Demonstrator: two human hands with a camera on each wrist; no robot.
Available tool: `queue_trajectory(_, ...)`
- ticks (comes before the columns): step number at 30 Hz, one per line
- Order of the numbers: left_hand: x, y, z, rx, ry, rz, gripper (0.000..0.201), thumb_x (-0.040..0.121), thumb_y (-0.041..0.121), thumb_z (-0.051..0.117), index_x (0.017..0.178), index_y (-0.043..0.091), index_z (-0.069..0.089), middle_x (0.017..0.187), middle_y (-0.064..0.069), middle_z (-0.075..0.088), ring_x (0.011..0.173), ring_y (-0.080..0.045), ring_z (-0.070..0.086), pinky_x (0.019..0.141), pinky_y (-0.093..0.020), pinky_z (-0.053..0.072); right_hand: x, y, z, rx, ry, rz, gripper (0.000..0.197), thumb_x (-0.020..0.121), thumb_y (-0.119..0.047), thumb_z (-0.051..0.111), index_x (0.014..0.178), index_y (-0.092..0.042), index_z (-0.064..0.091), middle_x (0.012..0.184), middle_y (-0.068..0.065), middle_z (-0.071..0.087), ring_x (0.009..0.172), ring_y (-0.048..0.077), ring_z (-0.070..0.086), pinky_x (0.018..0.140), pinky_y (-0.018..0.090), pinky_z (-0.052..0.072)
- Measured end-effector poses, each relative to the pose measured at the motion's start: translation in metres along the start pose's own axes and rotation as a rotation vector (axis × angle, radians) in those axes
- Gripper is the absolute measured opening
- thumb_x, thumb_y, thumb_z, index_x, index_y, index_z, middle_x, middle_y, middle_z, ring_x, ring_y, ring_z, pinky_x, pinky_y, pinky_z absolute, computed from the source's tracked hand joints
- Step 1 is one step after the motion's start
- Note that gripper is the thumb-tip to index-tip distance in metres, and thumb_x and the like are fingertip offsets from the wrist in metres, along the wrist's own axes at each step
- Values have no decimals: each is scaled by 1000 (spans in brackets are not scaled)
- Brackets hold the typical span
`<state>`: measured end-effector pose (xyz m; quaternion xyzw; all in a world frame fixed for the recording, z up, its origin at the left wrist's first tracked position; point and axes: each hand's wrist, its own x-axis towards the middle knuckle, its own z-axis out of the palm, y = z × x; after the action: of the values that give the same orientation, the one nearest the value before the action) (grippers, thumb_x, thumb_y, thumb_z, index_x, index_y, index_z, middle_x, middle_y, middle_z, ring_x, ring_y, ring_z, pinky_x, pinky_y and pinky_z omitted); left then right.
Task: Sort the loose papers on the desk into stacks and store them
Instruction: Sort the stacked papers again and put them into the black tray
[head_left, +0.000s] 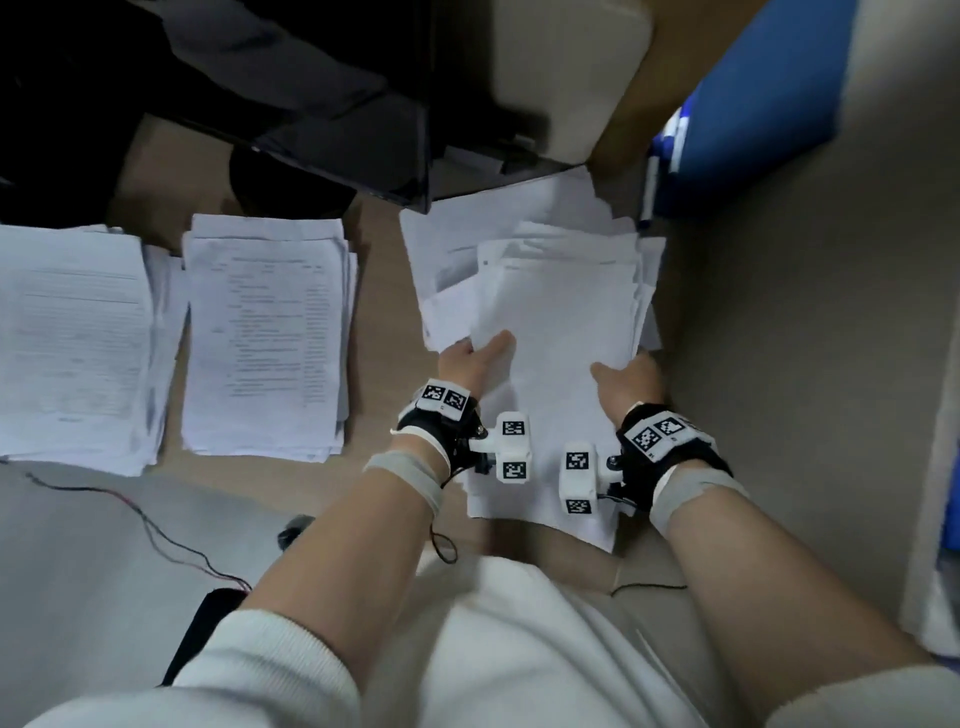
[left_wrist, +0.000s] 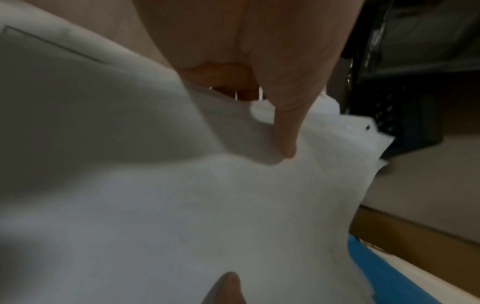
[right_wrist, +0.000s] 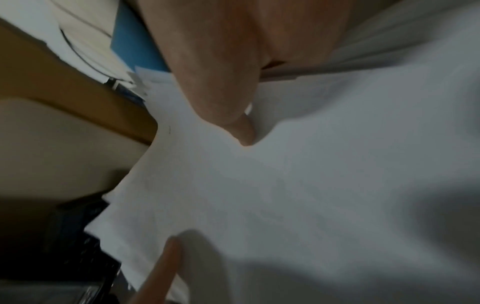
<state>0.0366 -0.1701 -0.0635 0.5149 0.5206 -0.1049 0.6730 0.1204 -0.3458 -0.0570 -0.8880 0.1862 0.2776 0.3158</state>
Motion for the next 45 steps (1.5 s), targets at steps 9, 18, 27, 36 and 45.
queue_trajectory(9, 7, 2, -4, -35, 106, -47, 35, 73, 38, 73, 97, 12, 68, 100, -7, 73, 94, -27, 70, 92, -42, 57, -2, -23, -8, 75, -26, -145, 24, 86, -33, 71, 95, -12, 67, 95, 4, 69, 93, 28, 67, 76, 30, 48)
queue_trajectory(18, 39, -41, -10, 5, 251, -263, 94, 41, 60, 68, 124, 18, 54, 112, -10, 66, 94, -37, 67, 88, -54, 55, 42, -57, 18, -303, -162, -258, 62, 65, -69, 61, 91, -14, 73, 110, 13, 65, 107, 35, 61, 92, 45, 53)
queue_trajectory(27, 36, -16, 12, -99, 135, -347, 97, 46, 44, 91, 130, 14, 53, 124, -25, 64, 99, -44, 66, 85, -55, 56, 68, -52, 7, -278, -223, -43, 85, 70, -43, 82, 132, -23, 28, 135, 9, 35, 113, 36, 50, 100, 50, 45)
queue_trajectory(36, 19, -18, -6, 159, 168, -255, 107, 43, 57, 82, 131, 9, 43, 122, -11, 57, 102, -35, 62, 91, -51, 54, 13, -12, 25, -153, -441, 56, 56, 82, -32, 79, 125, -5, 57, 118, 6, 65, 102, 29, 62, 85, 32, 49)
queue_trajectory(45, 21, -21, -41, 287, 110, -115, 42, 100, 44, 44, 100, 8, 66, 104, -14, 71, 102, -35, 62, 90, -38, 48, -8, 12, 14, 38, -139, 133, 41, 95, -26, 64, 122, 3, 56, 120, 16, 63, 104, 31, 59, 81, 29, 41)
